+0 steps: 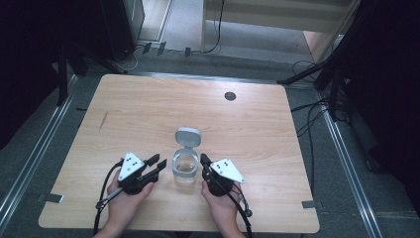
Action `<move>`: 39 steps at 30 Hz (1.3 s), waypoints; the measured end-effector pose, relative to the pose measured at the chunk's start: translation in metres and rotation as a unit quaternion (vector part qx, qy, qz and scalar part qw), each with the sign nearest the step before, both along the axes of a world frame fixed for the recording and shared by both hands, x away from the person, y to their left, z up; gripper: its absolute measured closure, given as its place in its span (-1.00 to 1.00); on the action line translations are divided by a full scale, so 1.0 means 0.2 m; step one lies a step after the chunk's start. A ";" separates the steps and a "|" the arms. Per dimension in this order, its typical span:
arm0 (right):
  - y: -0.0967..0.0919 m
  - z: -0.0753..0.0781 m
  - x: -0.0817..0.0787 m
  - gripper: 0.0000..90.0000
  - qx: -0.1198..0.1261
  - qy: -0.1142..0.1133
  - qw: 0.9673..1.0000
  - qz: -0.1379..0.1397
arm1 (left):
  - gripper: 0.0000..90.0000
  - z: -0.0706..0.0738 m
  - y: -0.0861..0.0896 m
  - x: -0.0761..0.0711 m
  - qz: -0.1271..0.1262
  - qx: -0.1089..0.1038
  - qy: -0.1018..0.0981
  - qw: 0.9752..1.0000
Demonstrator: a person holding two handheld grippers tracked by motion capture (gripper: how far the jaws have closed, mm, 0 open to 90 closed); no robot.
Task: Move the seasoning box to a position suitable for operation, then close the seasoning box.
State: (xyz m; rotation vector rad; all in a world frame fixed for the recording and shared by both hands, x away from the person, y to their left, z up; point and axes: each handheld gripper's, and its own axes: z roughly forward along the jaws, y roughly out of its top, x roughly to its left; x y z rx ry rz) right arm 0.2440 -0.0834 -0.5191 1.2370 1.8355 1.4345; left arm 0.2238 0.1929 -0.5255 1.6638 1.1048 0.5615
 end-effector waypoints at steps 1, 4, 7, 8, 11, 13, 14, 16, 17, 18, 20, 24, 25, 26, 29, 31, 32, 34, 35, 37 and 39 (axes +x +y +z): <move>0.00 0.00 0.00 1.00 0.000 0.000 1.000 0.000 | 0.37 0.00 0.00 0.00 0.000 0.000 0.000 1.000; -0.07 0.02 0.06 1.00 0.004 0.014 1.000 0.001 | 0.28 -0.05 0.25 0.00 0.042 -0.025 0.007 0.999; -0.11 0.03 0.11 1.00 0.004 0.018 1.000 0.009 | 0.23 -0.08 0.41 -0.02 0.079 -0.050 0.007 0.996; -0.11 0.03 0.11 1.00 0.004 0.018 1.000 0.009 | 0.20 -0.08 0.41 -0.02 0.079 -0.050 0.007 0.996; -0.12 0.06 0.16 1.00 0.004 0.018 1.000 0.020 | 0.19 -0.11 0.52 -0.03 0.104 -0.063 0.011 0.993; -0.12 0.10 0.22 1.00 0.002 0.023 0.999 0.034 | 0.14 -0.12 0.56 -0.03 0.116 -0.073 0.012 0.991; -0.12 0.10 0.22 1.00 0.002 0.023 0.999 0.034 | 0.14 -0.13 0.56 -0.03 0.121 -0.074 0.010 0.990; -0.12 0.12 0.26 1.00 0.007 0.029 0.999 0.036 | 0.06 -0.13 0.56 -0.03 0.126 -0.065 0.006 0.990; -0.11 0.15 0.29 1.00 0.012 0.028 0.998 0.045 | -0.01 -0.13 0.55 -0.02 0.131 -0.060 0.006 0.990; -0.11 0.15 0.29 1.00 0.012 0.028 0.998 0.045 | -0.03 -0.13 0.55 -0.02 0.131 -0.060 0.006 0.990; -0.09 0.18 0.31 1.00 0.012 0.025 0.998 0.049 | -0.11 -0.13 0.55 -0.01 0.131 -0.059 0.004 0.990; -0.08 0.22 0.35 1.00 0.017 0.020 0.998 0.057 | -0.22 -0.13 0.55 0.00 0.128 -0.064 0.014 0.990; -0.08 0.23 0.36 1.00 0.019 0.019 0.998 0.062 | -0.22 -0.13 0.55 0.00 0.129 -0.064 0.017 0.989; -0.07 0.25 0.37 1.00 0.024 0.017 0.997 0.065 | -0.27 -0.13 0.54 0.01 0.130 -0.056 0.022 0.990; -0.06 0.28 0.37 1.00 0.026 0.012 0.996 0.079 | -0.29 -0.13 0.54 0.01 0.130 -0.049 0.025 0.990; -0.06 0.29 0.36 1.00 0.025 0.008 0.996 0.084 | -0.29 -0.13 0.53 0.01 0.131 -0.046 0.026 0.990; -0.06 0.29 0.35 1.00 0.025 0.005 0.996 0.088 | -0.29 -0.13 0.53 0.01 0.131 -0.046 0.027 0.990; -0.05 0.31 0.31 1.00 0.020 -0.002 0.995 0.102 | -0.29 -0.13 0.53 0.01 0.131 -0.047 0.029 0.990; -0.05 0.31 0.31 1.00 0.020 -0.002 0.995 0.102 | -0.29 -0.13 0.53 0.01 0.131 -0.047 0.029 0.990; -0.06 0.32 0.27 1.00 0.025 0.002 0.993 0.114 | -0.30 -0.13 0.53 0.01 0.131 -0.047 0.028 0.990; -0.06 0.32 0.26 1.00 0.025 0.004 0.993 0.118 | -0.30 -0.13 0.53 0.01 0.132 -0.048 0.028 0.990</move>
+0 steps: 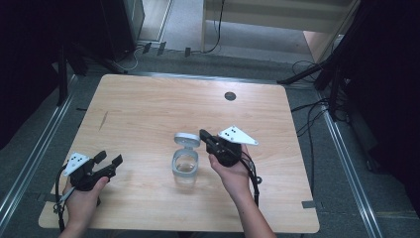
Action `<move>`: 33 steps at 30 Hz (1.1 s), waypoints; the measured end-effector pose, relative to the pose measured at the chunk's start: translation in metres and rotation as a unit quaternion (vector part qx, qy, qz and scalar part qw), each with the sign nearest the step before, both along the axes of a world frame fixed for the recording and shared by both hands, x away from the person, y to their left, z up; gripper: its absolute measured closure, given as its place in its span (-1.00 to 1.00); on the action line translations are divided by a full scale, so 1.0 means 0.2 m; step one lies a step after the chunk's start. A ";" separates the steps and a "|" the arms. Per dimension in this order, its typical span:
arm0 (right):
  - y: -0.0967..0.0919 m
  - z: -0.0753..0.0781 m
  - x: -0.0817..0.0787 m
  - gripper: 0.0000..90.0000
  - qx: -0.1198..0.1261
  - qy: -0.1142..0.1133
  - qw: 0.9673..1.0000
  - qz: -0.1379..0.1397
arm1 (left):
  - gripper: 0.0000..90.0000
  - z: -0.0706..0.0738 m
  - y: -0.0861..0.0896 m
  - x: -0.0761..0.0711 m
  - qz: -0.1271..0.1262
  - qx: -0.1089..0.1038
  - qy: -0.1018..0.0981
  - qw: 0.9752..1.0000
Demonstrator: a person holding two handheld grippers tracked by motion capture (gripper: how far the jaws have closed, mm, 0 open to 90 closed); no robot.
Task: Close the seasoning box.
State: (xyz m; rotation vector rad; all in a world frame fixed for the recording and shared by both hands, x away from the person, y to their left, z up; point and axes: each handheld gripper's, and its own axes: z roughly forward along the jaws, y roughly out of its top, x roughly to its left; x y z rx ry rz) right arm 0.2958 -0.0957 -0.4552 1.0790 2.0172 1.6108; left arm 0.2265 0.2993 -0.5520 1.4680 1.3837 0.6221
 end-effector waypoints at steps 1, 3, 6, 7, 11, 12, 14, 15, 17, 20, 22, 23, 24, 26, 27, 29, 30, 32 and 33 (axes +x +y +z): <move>-0.01 0.00 -0.03 1.00 -0.007 0.001 1.000 0.003 | -0.30 0.00 0.00 0.00 0.000 0.000 0.000 1.000; -0.03 0.00 -0.05 1.00 -0.012 -0.002 1.000 0.001 | -0.30 0.00 0.00 0.00 0.000 0.000 0.000 1.000; -0.05 -0.01 -0.06 1.00 -0.011 -0.001 1.000 -0.002 | -0.30 0.00 0.00 0.00 -0.001 0.001 0.002 1.000; -0.07 -0.01 -0.06 0.99 -0.008 -0.004 1.000 0.000 | -0.30 0.00 0.00 0.00 0.000 0.000 0.003 1.000; -0.08 -0.02 -0.08 0.94 -0.012 -0.009 1.000 0.003 | -0.30 0.00 0.00 0.00 -0.001 0.001 0.004 1.000; -0.09 -0.03 -0.08 0.94 -0.018 -0.013 1.000 -0.003 | -0.30 0.00 0.00 0.00 -0.001 0.002 0.005 1.000; -0.10 -0.03 -0.09 0.91 -0.018 -0.014 1.000 -0.006 | -0.30 0.00 0.00 0.00 -0.001 0.001 0.005 1.000; -0.12 -0.04 -0.08 0.84 -0.018 -0.018 1.000 -0.015 | -0.30 0.00 0.00 0.00 -0.001 0.001 0.005 1.000; -0.16 -0.05 -0.07 0.74 -0.016 -0.018 0.999 -0.034 | -0.30 0.00 0.00 0.00 -0.001 0.001 0.004 1.000; -0.23 -0.07 -0.06 0.52 0.011 -0.011 0.999 -0.047 | -0.30 0.00 0.00 0.00 0.000 -0.001 0.005 1.000; -0.28 -0.08 -0.06 0.37 0.019 -0.012 0.998 -0.050 | -0.30 0.00 0.00 0.00 0.000 -0.001 0.005 1.000; -0.30 -0.09 -0.06 0.40 0.018 -0.017 0.998 -0.061 | -0.30 0.00 0.00 0.00 -0.001 0.001 0.004 1.000; -0.30 -0.09 -0.06 0.40 0.018 -0.017 0.998 -0.061 | -0.30 0.00 0.00 0.00 -0.001 0.001 0.004 1.000; -0.38 -0.12 -0.04 0.31 0.014 0.004 0.996 -0.089 | -0.30 0.00 0.00 0.00 -0.001 0.002 0.005 1.000; -0.41 -0.13 -0.04 0.25 0.008 0.001 0.995 -0.100 | -0.30 0.00 0.00 0.00 0.000 0.003 0.005 1.000; -0.45 -0.14 -0.04 0.12 0.010 0.005 0.994 -0.109 | -0.30 0.00 0.00 0.00 0.000 0.002 0.005 1.000; -0.47 -0.14 -0.04 0.05 0.010 0.010 0.994 -0.112 | -0.30 0.00 0.00 0.00 0.000 0.002 0.005 1.000; -0.52 -0.15 -0.04 -0.06 0.008 0.016 0.993 -0.120 | -0.30 0.00 0.00 0.00 0.001 0.003 0.005 1.000; -0.52 -0.15 -0.04 -0.06 0.008 0.016 0.993 -0.120 | -0.30 0.00 0.00 0.00 0.001 0.003 0.005 1.000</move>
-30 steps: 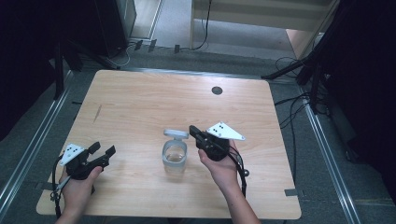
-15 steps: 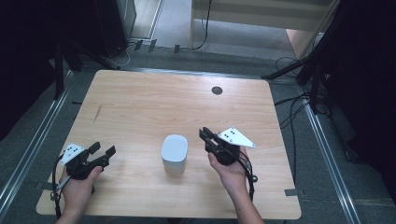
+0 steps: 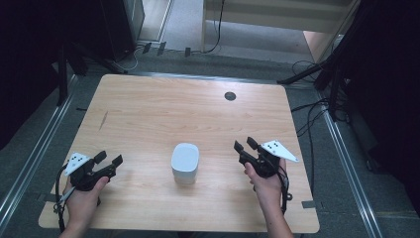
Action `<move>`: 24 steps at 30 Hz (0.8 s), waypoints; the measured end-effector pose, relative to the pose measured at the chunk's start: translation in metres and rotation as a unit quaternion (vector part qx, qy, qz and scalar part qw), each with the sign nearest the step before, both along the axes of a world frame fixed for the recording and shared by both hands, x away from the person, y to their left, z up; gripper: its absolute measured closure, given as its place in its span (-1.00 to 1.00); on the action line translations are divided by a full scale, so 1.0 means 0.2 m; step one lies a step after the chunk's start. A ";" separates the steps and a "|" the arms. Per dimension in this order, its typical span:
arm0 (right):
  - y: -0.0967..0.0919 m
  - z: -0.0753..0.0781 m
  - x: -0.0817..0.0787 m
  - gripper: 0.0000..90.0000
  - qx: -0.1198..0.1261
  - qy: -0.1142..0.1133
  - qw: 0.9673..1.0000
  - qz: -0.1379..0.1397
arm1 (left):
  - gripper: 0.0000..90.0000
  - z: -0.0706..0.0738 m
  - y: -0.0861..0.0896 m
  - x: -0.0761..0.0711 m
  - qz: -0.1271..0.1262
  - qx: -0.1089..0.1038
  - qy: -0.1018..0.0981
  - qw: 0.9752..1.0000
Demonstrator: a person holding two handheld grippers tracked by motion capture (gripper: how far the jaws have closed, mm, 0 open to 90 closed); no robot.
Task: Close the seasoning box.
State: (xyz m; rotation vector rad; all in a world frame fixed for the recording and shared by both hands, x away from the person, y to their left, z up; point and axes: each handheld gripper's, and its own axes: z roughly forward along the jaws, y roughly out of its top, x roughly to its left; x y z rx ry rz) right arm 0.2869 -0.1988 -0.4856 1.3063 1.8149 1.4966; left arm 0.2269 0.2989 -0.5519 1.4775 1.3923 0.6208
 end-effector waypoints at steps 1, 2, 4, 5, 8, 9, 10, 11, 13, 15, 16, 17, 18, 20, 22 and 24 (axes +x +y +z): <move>-0.04 -0.01 0.00 -0.22 -0.004 0.013 1.000 -0.003 | -0.30 0.00 0.00 0.00 0.001 0.001 0.000 1.000; -0.06 -0.01 0.00 -0.26 -0.010 0.020 1.000 -0.004 | -0.30 0.00 0.00 0.00 0.001 0.001 0.000 1.000; -0.07 -0.01 0.00 -0.30 -0.017 0.030 0.999 -0.004 | -0.30 0.00 0.00 0.00 0.001 0.001 0.000 1.000; -0.10 -0.02 -0.01 -0.37 -0.027 0.038 0.999 -0.005 | -0.30 0.00 0.00 0.00 0.001 0.001 0.000 1.000; -0.15 -0.04 -0.01 -0.41 -0.036 0.039 0.999 -0.011 | -0.30 0.00 0.00 0.00 0.002 0.002 0.000 1.000; -0.15 -0.04 -0.01 -0.41 -0.036 0.039 0.999 -0.011 | -0.30 0.00 0.00 0.00 0.002 0.002 0.000 1.000; -0.19 -0.05 -0.02 -0.41 -0.038 0.041 0.998 -0.019 | -0.30 0.00 0.00 0.00 0.002 0.002 0.000 1.000; -0.21 -0.05 -0.02 -0.42 -0.039 0.041 0.998 -0.022 | -0.30 0.00 0.00 0.00 0.002 0.002 0.000 1.000; -0.24 -0.07 -0.03 -0.43 -0.047 0.041 0.998 -0.030 | -0.30 0.00 0.00 0.00 0.003 0.003 0.000 1.000; -0.28 -0.09 -0.04 -0.47 -0.054 0.043 0.997 -0.031 | -0.30 0.00 0.00 0.00 0.003 0.003 -0.001 1.000; -0.30 -0.10 -0.05 -0.48 -0.057 0.043 0.997 -0.030 | -0.30 0.00 0.00 0.00 0.003 0.003 0.000 1.000; -0.32 -0.11 -0.05 -0.48 -0.055 0.044 0.997 -0.031 | -0.30 0.00 0.00 0.00 0.003 0.003 0.000 1.000; -0.34 -0.12 -0.06 -0.48 -0.055 0.048 0.997 -0.032 | -0.30 0.00 0.00 0.00 0.003 0.003 -0.001 1.000; -0.36 -0.13 -0.06 -0.48 -0.051 0.050 0.997 -0.035 | -0.30 0.00 0.00 0.00 0.004 0.003 -0.001 1.000; -0.41 -0.15 -0.08 -0.49 -0.050 0.051 0.996 -0.044 | -0.30 0.00 0.00 0.00 0.004 0.003 -0.001 1.000; -0.46 -0.17 -0.09 -0.48 -0.050 0.054 0.996 -0.053 | -0.31 0.00 0.00 0.00 0.004 0.004 0.001 1.000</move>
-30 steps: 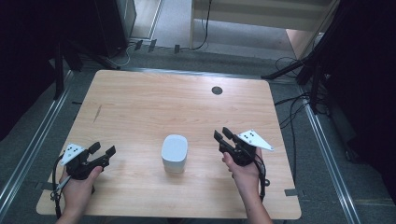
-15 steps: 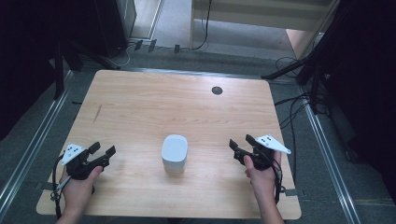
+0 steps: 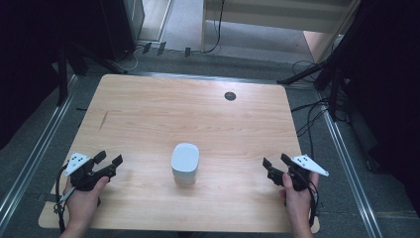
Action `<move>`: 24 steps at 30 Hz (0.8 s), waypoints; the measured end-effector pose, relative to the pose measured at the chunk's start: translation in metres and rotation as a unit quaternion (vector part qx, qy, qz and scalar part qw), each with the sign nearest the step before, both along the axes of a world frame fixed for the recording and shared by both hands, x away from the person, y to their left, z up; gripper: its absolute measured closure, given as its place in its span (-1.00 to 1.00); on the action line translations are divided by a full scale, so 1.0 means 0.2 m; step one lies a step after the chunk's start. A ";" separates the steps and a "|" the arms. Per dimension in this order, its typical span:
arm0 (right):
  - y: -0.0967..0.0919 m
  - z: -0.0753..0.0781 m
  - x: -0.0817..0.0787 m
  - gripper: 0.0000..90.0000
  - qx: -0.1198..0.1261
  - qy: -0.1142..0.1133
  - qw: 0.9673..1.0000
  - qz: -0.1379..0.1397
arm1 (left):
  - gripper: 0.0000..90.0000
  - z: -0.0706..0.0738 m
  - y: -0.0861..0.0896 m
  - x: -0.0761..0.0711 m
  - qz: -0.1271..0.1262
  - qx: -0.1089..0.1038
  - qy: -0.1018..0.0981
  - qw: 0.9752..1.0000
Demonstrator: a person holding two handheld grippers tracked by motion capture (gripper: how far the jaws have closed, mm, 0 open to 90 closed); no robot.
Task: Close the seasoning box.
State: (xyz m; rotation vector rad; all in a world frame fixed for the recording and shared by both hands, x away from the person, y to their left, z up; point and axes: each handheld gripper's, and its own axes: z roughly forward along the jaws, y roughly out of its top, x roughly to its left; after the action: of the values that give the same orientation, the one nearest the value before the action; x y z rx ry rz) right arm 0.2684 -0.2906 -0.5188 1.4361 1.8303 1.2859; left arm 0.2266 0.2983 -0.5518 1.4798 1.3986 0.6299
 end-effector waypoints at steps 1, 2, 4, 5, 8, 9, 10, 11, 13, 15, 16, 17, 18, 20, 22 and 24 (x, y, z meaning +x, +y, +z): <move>-0.02 -0.01 -0.01 -0.48 0.003 0.001 1.000 -0.004 | -0.31 0.00 0.00 0.00 0.000 0.000 0.001 1.000; -0.05 -0.02 -0.02 -0.49 0.005 0.002 1.000 -0.008 | -0.31 0.00 0.00 0.00 0.000 0.000 0.001 1.000; -0.09 -0.04 -0.04 -0.49 0.004 0.004 1.000 -0.016 | -0.31 0.00 0.00 0.00 0.000 0.001 0.000 1.000; -0.13 -0.05 -0.06 -0.49 0.001 0.003 1.000 -0.023 | -0.31 0.00 0.00 0.00 0.000 0.001 0.000 1.000; -0.19 -0.08 -0.10 -0.49 0.011 0.000 0.999 -0.034 | -0.31 0.00 0.00 0.00 0.000 0.001 0.001 1.000; -0.21 -0.09 -0.12 -0.49 0.016 0.000 0.999 -0.039 | -0.31 0.00 0.00 0.00 0.000 0.001 0.001 1.000; -0.21 -0.09 -0.12 -0.49 0.016 0.000 0.999 -0.039 | -0.31 0.00 0.00 0.00 0.000 0.001 0.001 1.000; -0.25 -0.11 -0.14 -0.49 0.029 0.000 0.998 -0.046 | -0.31 0.00 -0.01 0.00 0.003 0.002 0.001 1.000; -0.26 -0.11 -0.15 -0.48 0.031 0.001 0.998 -0.049 | -0.32 0.00 -0.01 0.00 0.004 0.003 0.000 1.000; -0.27 -0.13 -0.16 -0.48 0.028 0.001 0.998 -0.052 | -0.33 0.00 -0.01 0.00 0.003 0.007 0.001 1.000; -0.28 -0.14 -0.16 -0.48 0.025 0.000 0.998 -0.054 | -0.33 0.00 -0.01 0.00 0.003 0.010 0.002 1.000; -0.28 -0.14 -0.16 -0.48 0.030 0.000 0.998 -0.056 | -0.33 0.00 -0.01 0.00 0.004 0.012 0.003 1.000; -0.28 -0.14 -0.16 -0.48 0.031 -0.003 0.998 -0.058 | -0.33 0.00 -0.02 0.00 0.004 0.012 0.003 1.000; -0.28 -0.14 -0.16 -0.48 0.030 -0.002 0.998 -0.058 | -0.33 0.00 -0.02 0.00 0.004 0.013 0.003 1.000; -0.28 -0.14 -0.16 -0.48 0.036 -0.002 0.997 -0.062 | -0.33 0.00 -0.02 0.01 0.004 0.018 0.006 1.000; -0.29 -0.14 -0.16 -0.48 0.039 -0.003 0.997 -0.063 | -0.33 0.00 -0.02 0.01 0.004 0.019 0.007 1.000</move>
State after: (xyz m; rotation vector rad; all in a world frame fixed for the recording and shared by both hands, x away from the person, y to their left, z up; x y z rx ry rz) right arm 0.2360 -0.3479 -0.5466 1.5605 1.6749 1.3089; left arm 0.2282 0.2935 -0.5513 1.5122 1.4104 0.6552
